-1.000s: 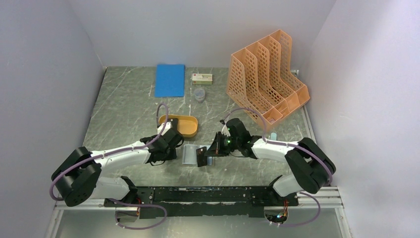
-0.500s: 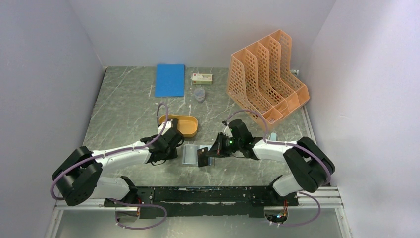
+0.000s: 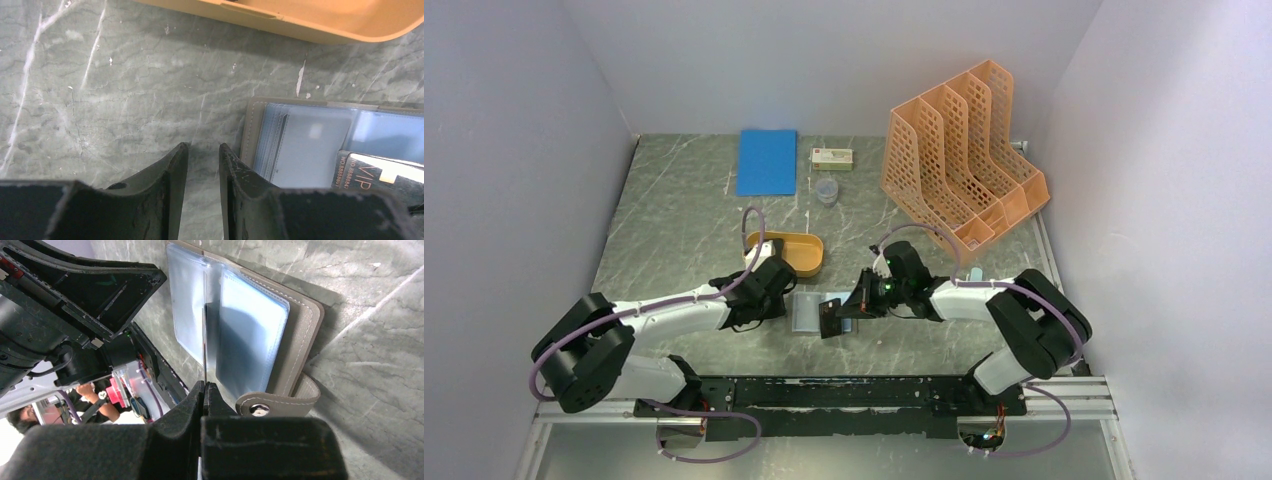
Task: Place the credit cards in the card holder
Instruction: Insert the credit card into the card holder.
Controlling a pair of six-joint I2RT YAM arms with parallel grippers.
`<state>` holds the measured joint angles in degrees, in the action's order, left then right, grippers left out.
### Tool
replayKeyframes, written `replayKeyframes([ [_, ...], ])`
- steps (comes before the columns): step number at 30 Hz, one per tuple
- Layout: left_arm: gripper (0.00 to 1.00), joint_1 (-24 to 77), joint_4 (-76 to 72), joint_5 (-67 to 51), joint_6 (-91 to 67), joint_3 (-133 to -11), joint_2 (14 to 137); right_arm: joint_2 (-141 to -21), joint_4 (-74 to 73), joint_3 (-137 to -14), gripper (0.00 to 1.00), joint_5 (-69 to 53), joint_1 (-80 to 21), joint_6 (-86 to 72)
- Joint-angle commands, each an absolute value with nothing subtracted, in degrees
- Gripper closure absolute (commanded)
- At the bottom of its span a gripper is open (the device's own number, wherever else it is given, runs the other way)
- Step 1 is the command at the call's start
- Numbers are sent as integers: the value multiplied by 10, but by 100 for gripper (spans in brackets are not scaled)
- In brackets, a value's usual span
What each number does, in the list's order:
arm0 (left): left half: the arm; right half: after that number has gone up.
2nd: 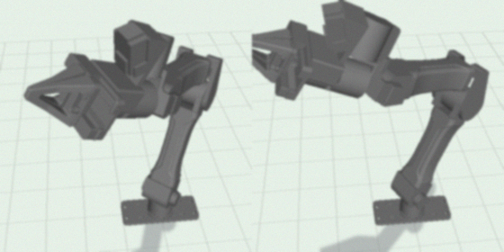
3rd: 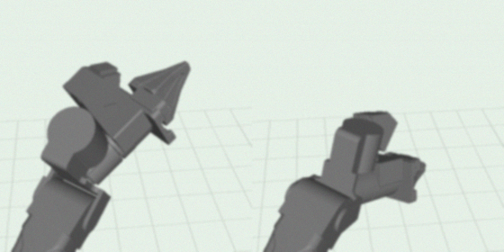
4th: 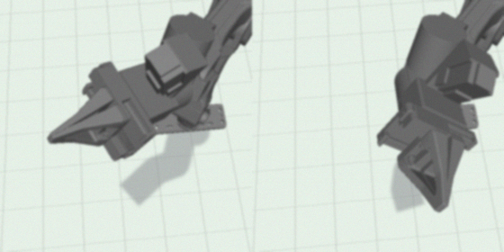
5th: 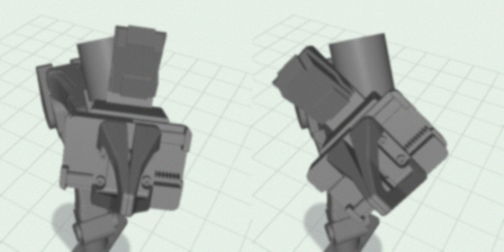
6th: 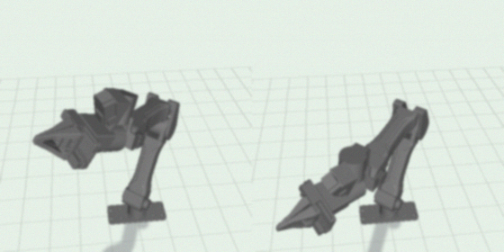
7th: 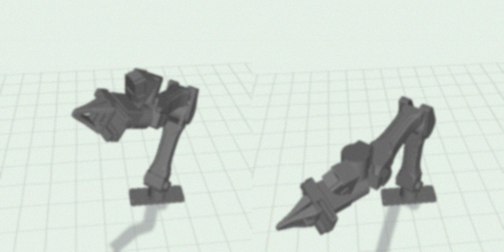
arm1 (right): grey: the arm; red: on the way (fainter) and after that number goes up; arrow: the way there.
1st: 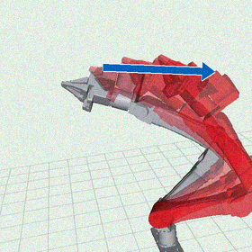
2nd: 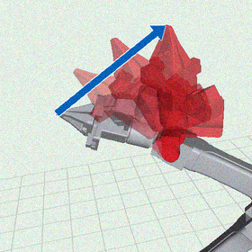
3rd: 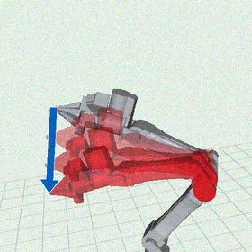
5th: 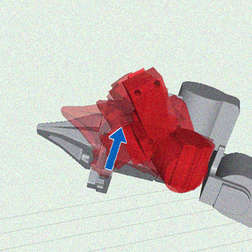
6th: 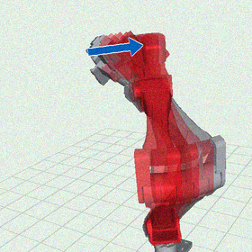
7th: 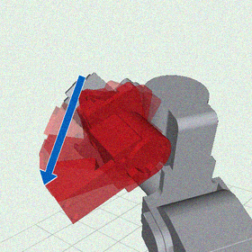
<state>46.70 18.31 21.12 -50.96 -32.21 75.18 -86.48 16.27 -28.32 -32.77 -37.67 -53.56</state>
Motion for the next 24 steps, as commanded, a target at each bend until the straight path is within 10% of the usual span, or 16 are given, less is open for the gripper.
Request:
replayKeyframes([
  [1, 65, 465, 194, 175, -512, -303, 776, -875, 188, -283, 100, -341, -374, -544],
  [24, 66, 465, 183, 165, -510, -300, 790, -878, 161, -290, 100, -317, -371, -527],
])
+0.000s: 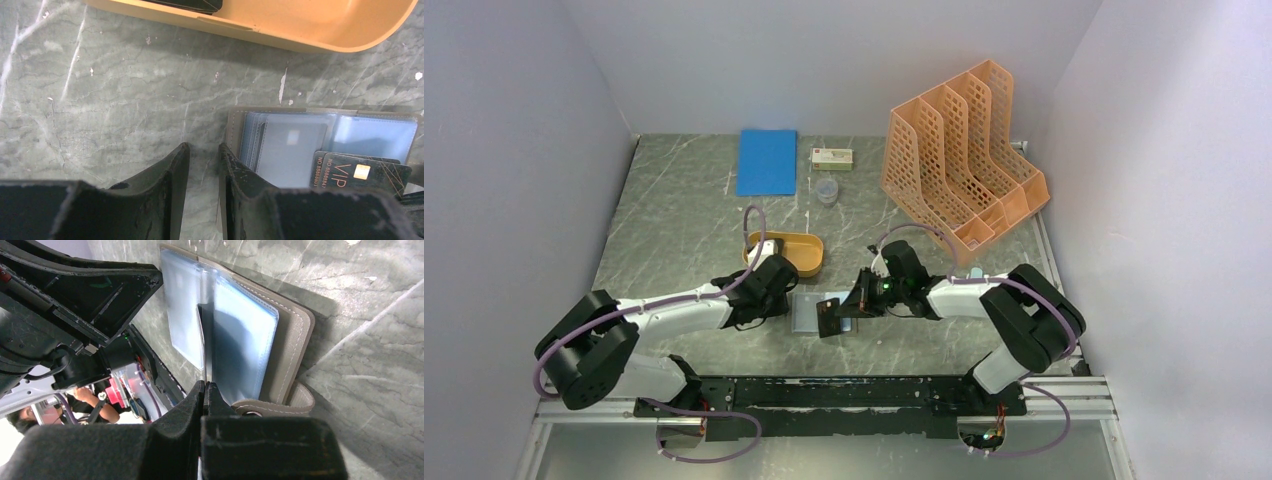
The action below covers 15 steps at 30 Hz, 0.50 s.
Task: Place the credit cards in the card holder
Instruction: Insert the credit card into the card holder.
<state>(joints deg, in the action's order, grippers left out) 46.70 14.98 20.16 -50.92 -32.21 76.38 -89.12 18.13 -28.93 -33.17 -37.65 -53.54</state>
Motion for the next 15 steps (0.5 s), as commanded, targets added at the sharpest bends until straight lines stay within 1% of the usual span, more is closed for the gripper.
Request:
replayKeyframes([
  [1, 66, 465, 183, 166, -508, -300, 790, -872, 159, -286, 100, -315, -370, -528],
  [8, 67, 465, 180, 166, -508, -299, 796, -825, 156, -265, 100, -303, -363, -529],
  [15, 67, 465, 176, 161, -506, -301, 802, -843, 157, -269, 100, -316, -363, -525],
])
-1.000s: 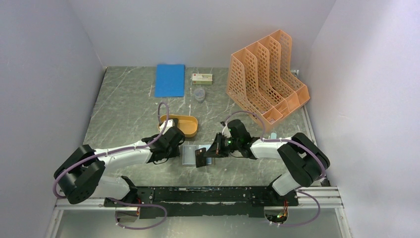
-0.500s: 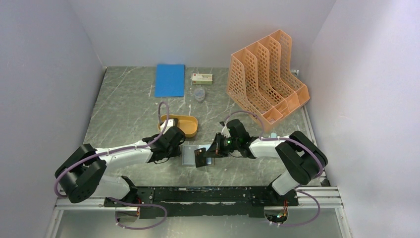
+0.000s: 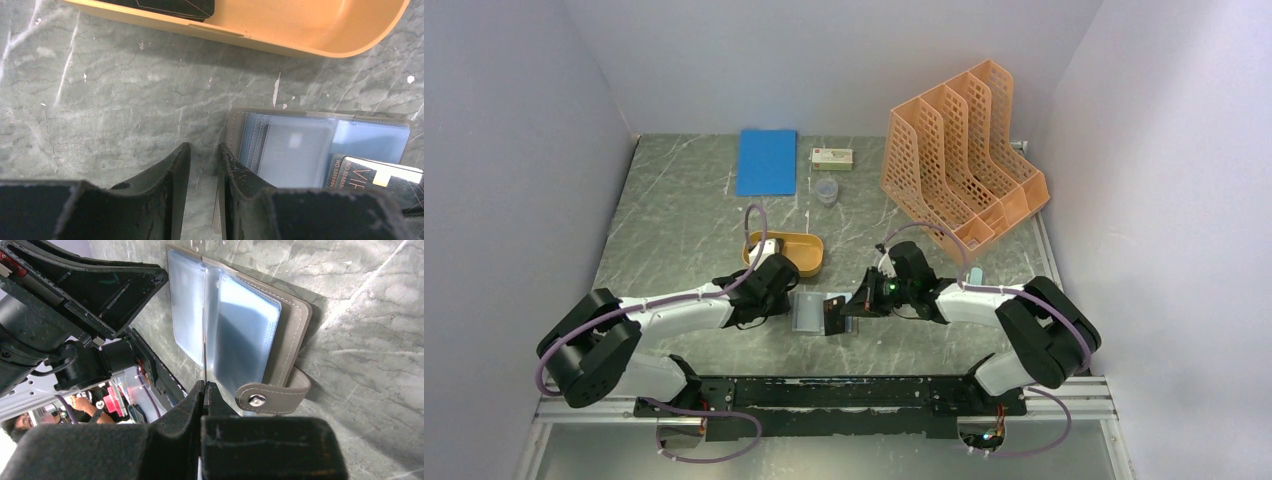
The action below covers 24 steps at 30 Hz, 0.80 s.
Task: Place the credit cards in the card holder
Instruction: Insert the credit card into the card holder.
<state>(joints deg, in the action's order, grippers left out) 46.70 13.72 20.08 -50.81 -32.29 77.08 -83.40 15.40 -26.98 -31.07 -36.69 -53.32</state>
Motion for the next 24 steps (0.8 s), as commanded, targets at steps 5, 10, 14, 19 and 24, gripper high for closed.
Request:
replayKeyframes([
  [5, 67, 465, 176, 159, -506, -302, 803, -863, 174, -271, 100, -331, -363, -528],
  [10, 68, 465, 172, 156, -507, -302, 805, -875, 184, -276, 100, -339, -363, -530],
  [14, 68, 466, 168, 154, -508, -297, 808, -878, 198, -277, 100, -344, -364, -535],
  [19, 68, 466, 165, 152, -509, -295, 809, -877, 206, -279, 100, -346, -363, -535],
  [24, 68, 465, 167, 154, -510, -296, 809, -867, 206, -278, 100, -341, -363, -532],
])
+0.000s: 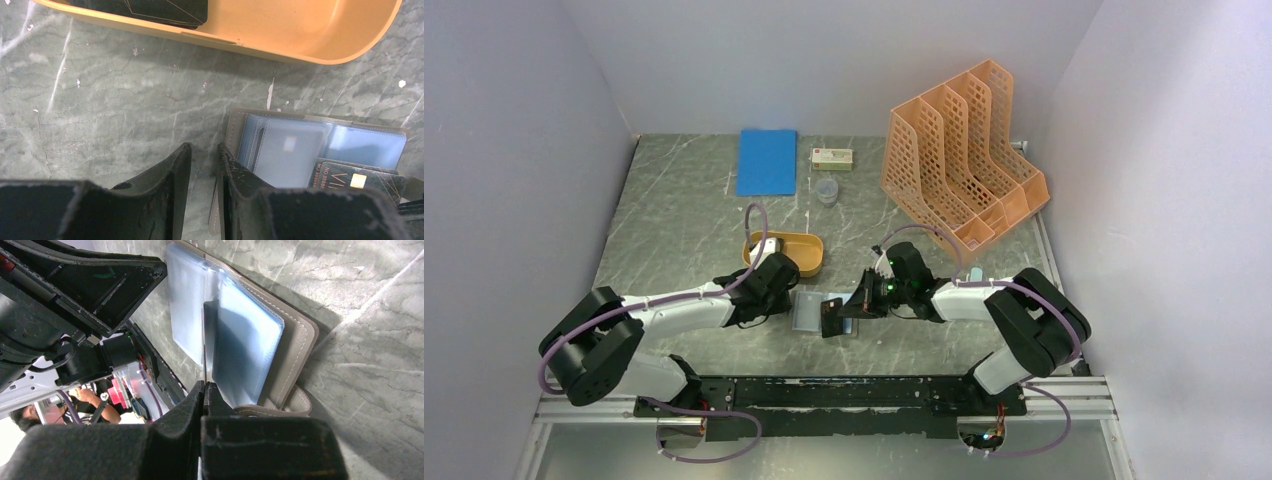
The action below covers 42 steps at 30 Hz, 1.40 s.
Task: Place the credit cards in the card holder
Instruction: Insert the credit card into the card holder.
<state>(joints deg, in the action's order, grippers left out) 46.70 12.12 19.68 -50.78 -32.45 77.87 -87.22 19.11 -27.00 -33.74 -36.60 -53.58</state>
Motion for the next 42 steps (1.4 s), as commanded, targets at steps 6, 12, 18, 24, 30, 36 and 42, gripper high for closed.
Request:
replayKeyframes([
  [6, 69, 465, 165, 150, -510, -295, 810, -881, 209, -278, 100, -344, -364, -535],
  [12, 69, 466, 161, 147, -507, -294, 812, -896, 237, -272, 100, -345, -364, -548],
  [18, 69, 466, 158, 142, -507, -293, 815, -917, 271, -270, 100, -330, -363, -561],
  [24, 69, 466, 157, 139, -509, -289, 812, -926, 279, -271, 100, -309, -363, -571],
  [30, 69, 466, 156, 137, -510, -287, 808, -927, 276, -266, 100, -293, -364, -574],
  [36, 69, 466, 150, 130, -513, -286, 811, -936, 288, -267, 100, -284, -377, -591],
  [42, 69, 466, 140, 122, -520, -280, 811, -946, 297, -271, 100, -272, -393, -610],
])
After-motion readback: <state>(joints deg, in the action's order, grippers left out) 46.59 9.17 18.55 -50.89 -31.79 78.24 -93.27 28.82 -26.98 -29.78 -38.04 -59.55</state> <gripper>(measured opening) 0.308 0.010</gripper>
